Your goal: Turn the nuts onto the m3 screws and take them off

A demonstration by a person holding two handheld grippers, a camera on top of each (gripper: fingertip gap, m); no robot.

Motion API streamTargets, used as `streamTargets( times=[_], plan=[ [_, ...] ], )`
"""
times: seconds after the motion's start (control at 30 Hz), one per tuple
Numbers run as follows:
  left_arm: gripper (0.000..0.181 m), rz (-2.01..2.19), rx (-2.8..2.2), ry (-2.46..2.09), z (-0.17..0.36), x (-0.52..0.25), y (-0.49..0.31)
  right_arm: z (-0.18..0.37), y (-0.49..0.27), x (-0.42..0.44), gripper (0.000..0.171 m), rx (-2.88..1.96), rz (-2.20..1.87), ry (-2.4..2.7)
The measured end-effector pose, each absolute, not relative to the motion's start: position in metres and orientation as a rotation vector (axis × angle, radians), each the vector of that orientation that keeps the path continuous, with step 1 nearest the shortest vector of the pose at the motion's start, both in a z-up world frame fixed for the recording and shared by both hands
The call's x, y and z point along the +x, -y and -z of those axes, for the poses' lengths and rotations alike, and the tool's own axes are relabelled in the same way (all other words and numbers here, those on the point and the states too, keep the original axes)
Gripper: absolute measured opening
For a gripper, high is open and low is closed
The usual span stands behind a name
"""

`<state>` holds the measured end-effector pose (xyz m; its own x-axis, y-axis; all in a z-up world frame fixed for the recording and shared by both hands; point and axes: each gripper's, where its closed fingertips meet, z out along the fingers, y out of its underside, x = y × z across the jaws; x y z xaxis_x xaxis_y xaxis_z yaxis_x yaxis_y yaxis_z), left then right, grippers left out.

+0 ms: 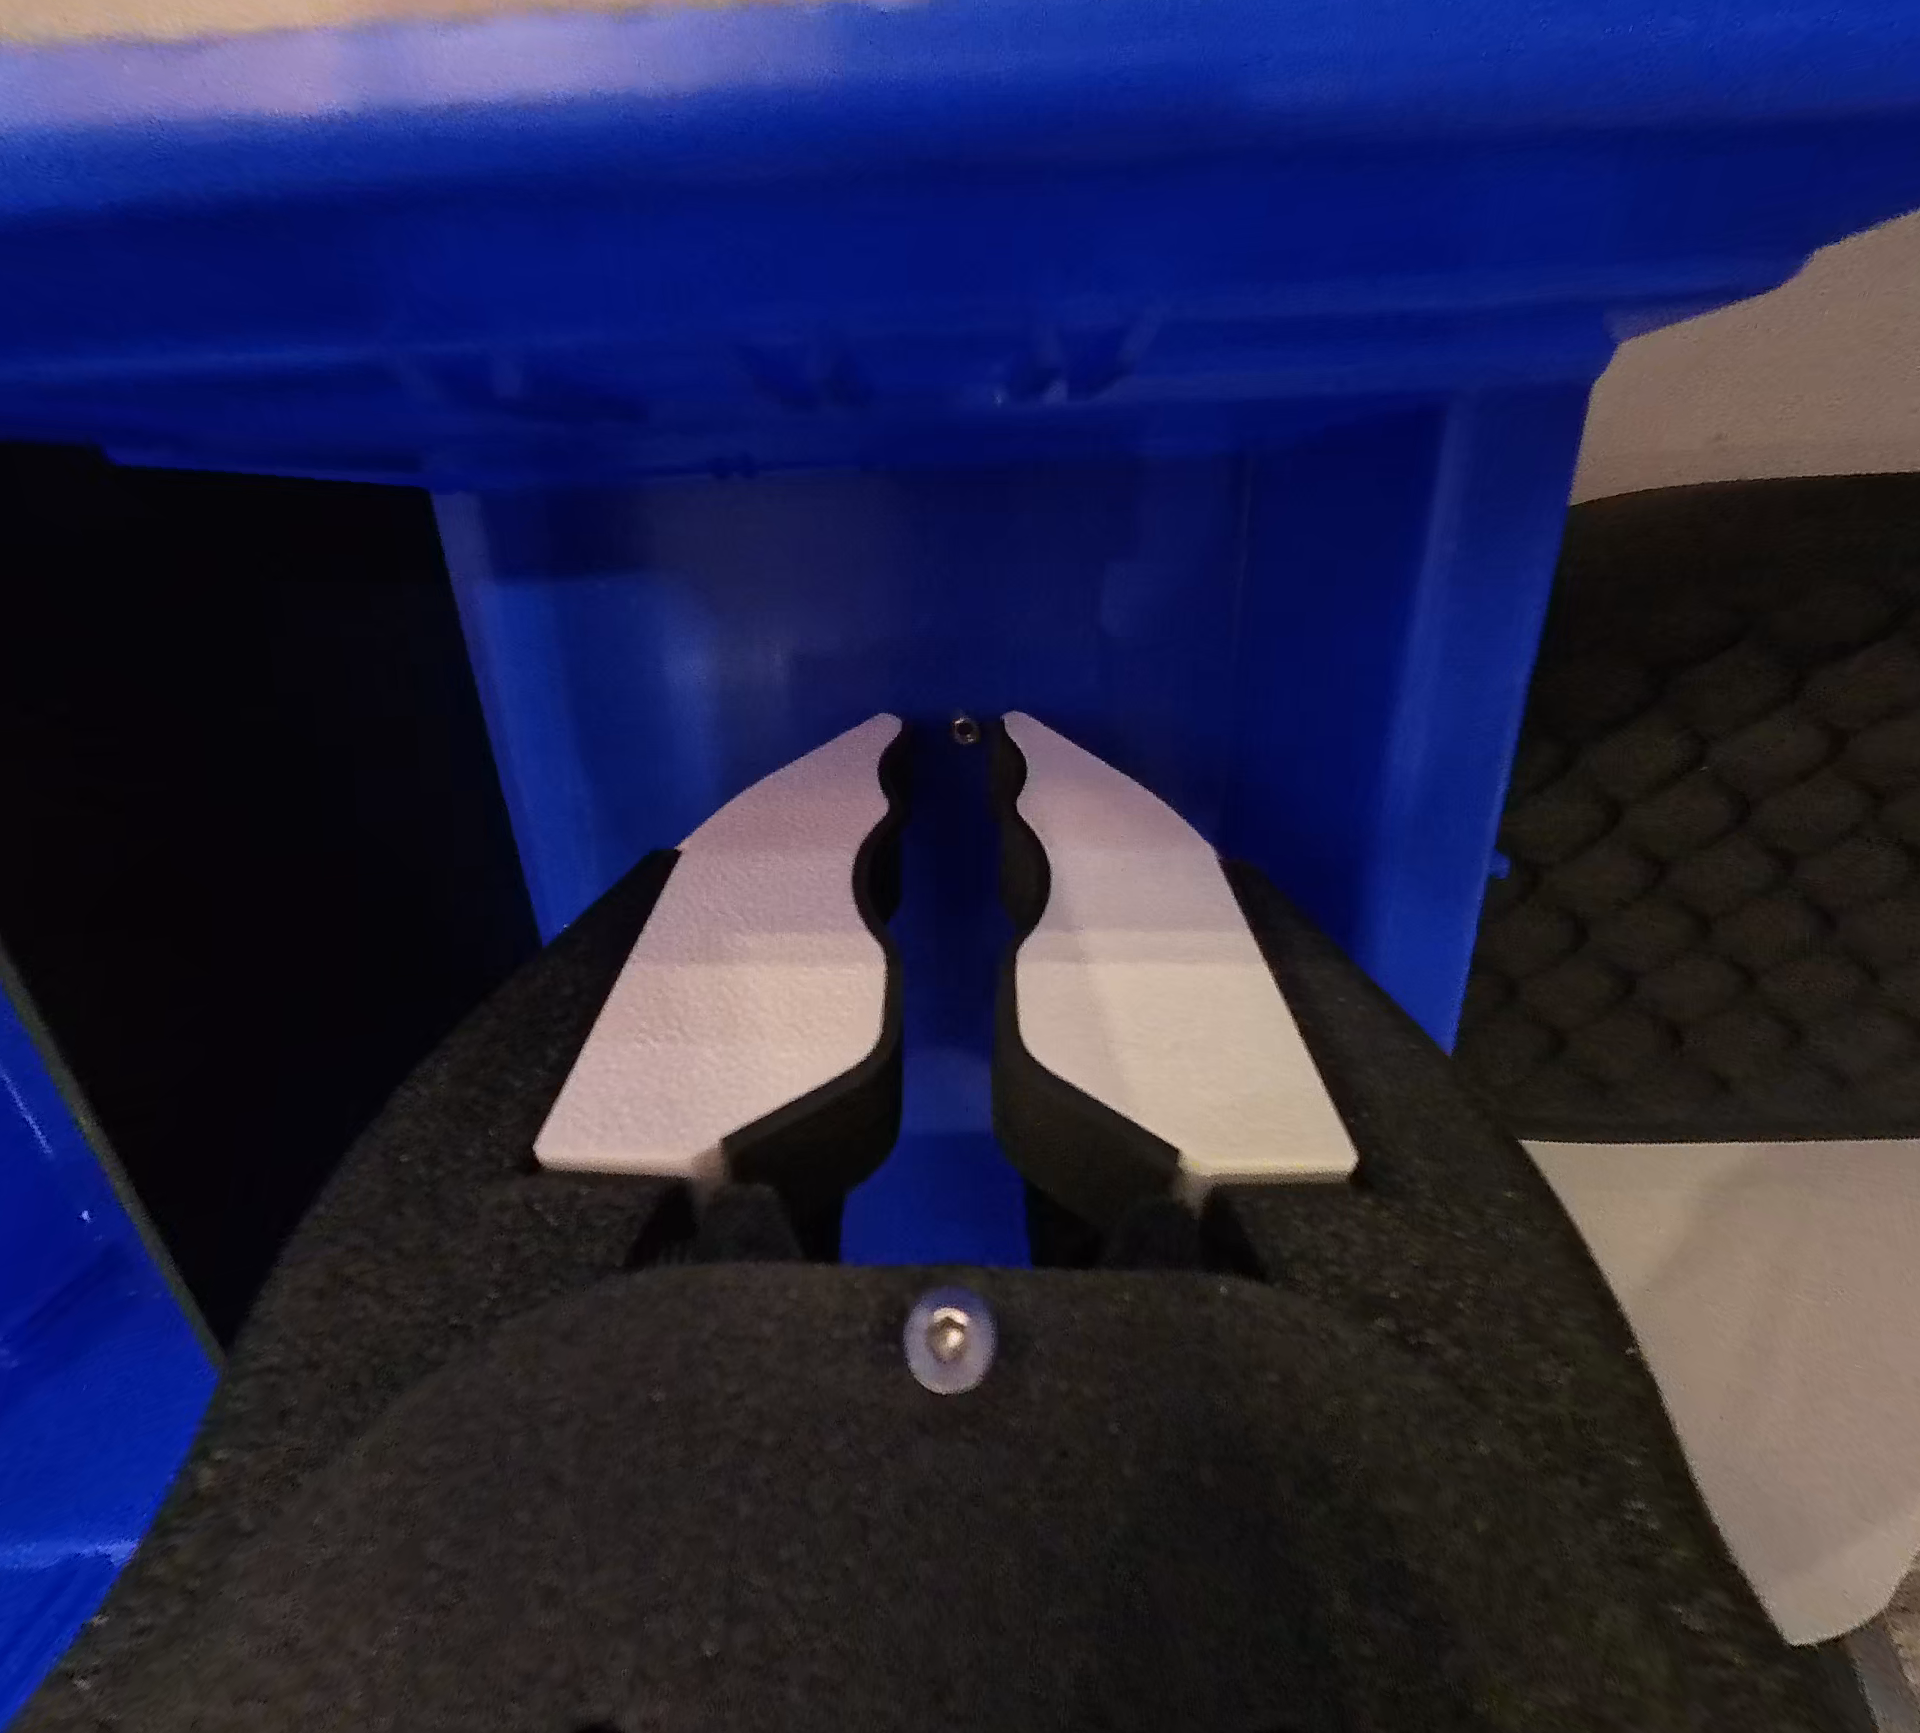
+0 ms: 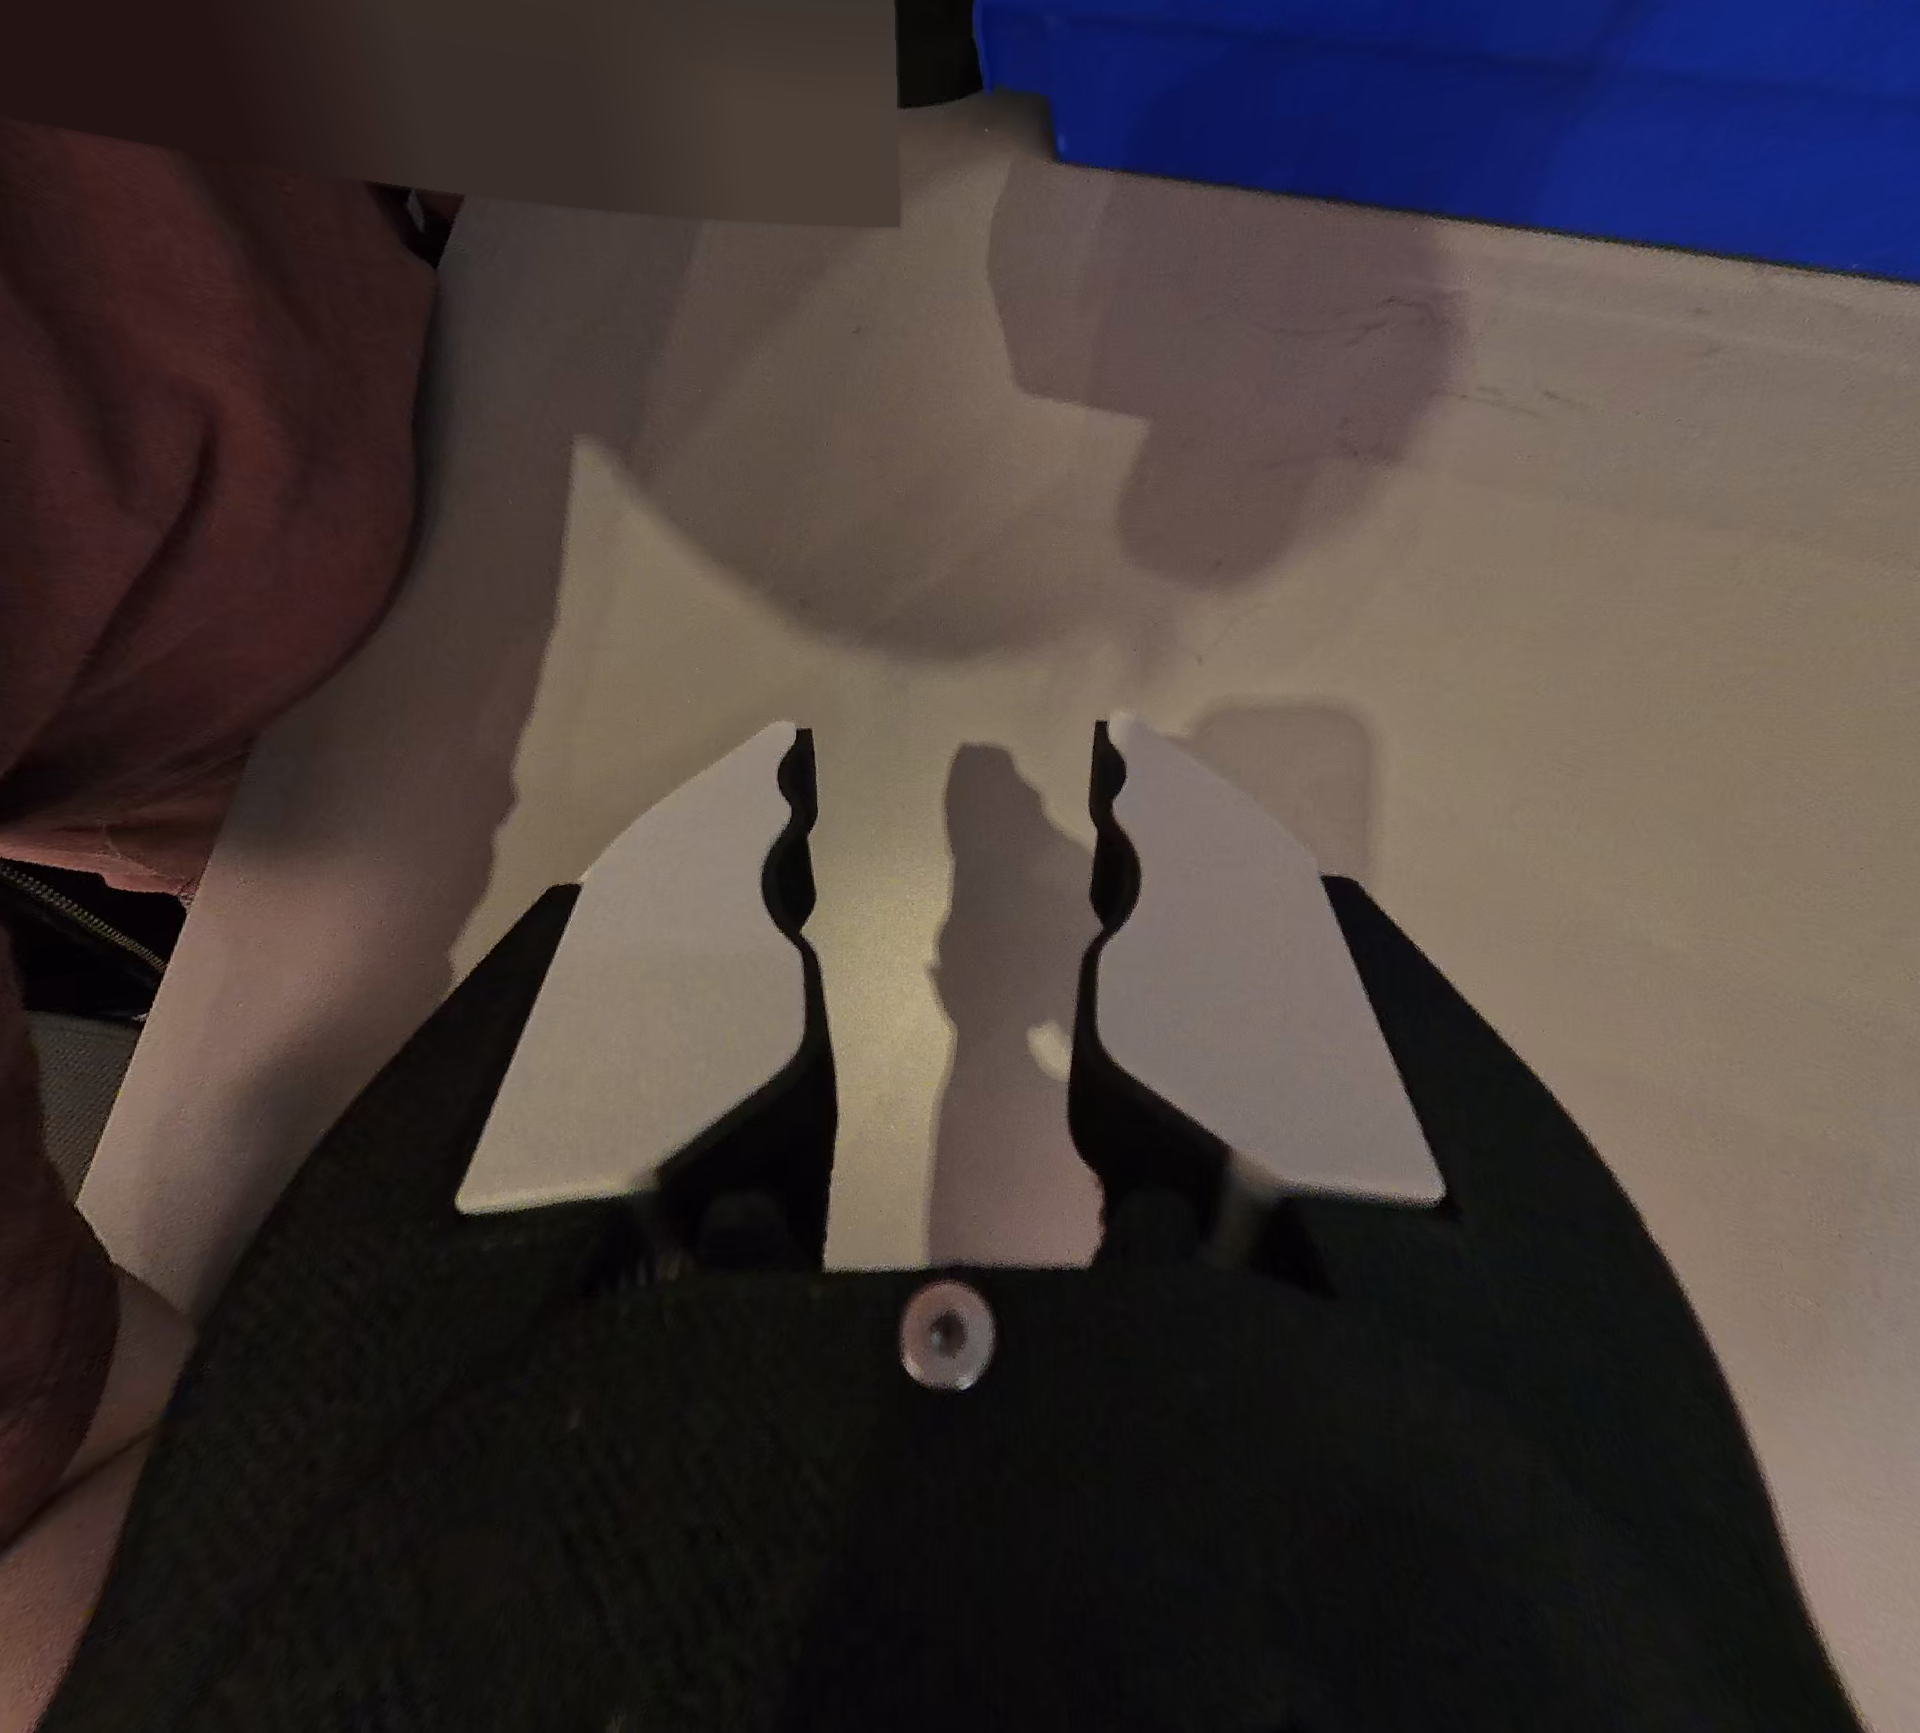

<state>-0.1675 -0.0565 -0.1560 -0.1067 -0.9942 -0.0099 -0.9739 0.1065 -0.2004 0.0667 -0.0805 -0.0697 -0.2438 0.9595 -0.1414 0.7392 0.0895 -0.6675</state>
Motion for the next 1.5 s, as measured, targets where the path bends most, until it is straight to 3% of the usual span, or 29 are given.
streamTargets(
  times=[0.67, 0.97, 1.17, 1.3, 1.5],
  plan=[
    [0.006, 0.157, -2.027, -2.131, 0.149, -0.169, 0.047, 0.069, 0.084, 0.067, 0.052, -1.669, -0.920, 2.062],
    [0.006, 0.077, -1.987, -1.813, 0.075, -0.167, 0.040, 0.052, 0.082, 0.074, 0.051, -1.632, -0.922, 2.022],
    [0.005, 0.081, -1.954, -1.690, 0.014, -0.092, 0.043, 0.023, 0.082, 0.092, 0.048, -1.566, -0.924, 1.961],
    [0.005, 0.369, -2.032, -1.726, 0.043, -0.009, 0.072, 0.010, 0.083, 0.123, 0.048, -1.612, -0.859, 1.935],
    [0.005, 0.335, -2.066, -1.901, 0.117, 0.046, 0.072, 0.003, 0.096, 0.169, 0.048, -1.653, -0.789, 1.939]
  ],
)
